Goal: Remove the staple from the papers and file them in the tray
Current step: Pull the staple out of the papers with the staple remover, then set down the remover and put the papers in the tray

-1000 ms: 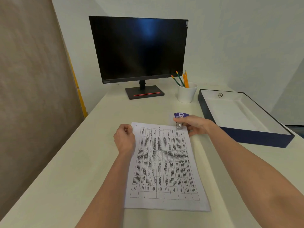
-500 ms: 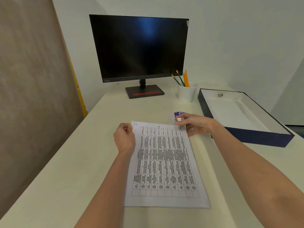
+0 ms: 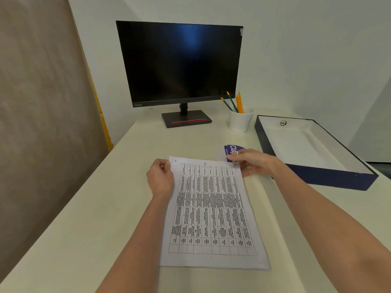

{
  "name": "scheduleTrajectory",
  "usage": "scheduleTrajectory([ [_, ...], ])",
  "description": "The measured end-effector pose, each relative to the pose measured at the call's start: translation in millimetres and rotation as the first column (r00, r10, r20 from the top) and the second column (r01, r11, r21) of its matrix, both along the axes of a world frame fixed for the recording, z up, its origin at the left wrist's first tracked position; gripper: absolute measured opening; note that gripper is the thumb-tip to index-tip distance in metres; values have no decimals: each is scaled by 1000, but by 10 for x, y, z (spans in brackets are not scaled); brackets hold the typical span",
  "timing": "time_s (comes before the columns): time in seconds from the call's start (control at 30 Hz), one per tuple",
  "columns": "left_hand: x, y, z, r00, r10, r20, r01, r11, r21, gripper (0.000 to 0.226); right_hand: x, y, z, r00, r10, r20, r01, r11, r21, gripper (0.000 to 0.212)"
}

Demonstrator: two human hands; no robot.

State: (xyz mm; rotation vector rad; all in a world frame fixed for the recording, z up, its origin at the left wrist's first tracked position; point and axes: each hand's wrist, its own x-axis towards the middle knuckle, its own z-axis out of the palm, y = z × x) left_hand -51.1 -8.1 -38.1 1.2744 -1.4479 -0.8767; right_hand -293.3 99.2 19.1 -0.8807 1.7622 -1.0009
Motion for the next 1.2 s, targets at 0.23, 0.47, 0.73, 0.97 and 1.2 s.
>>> scheduleTrajectory([
  [0.23,0,-10,-10,1000,3,-13,-3,1000,0,17,0,-35,-18,992,-66,103,66,998,5,50],
  [0.47,-5,-22,-18,1000,7,-17,-7,1000,5,17,66,-44,-35,964,-226,142,245,960,-138,53],
  [0.73,-4,-14,-7,1000,-5,-23,6,1000,11,17,238,473,67,862,-379,-338,311,920,-238,44],
  [0.97,30,21,9,996,-70,-58,69,997,-17,16,478,987,-170,561,91,-823,279,915,292,52],
  [1.2,66,28,18,988,-92,-121,93,996,0,13,416,595,220,535,-266,-802,210,961,-179,34],
])
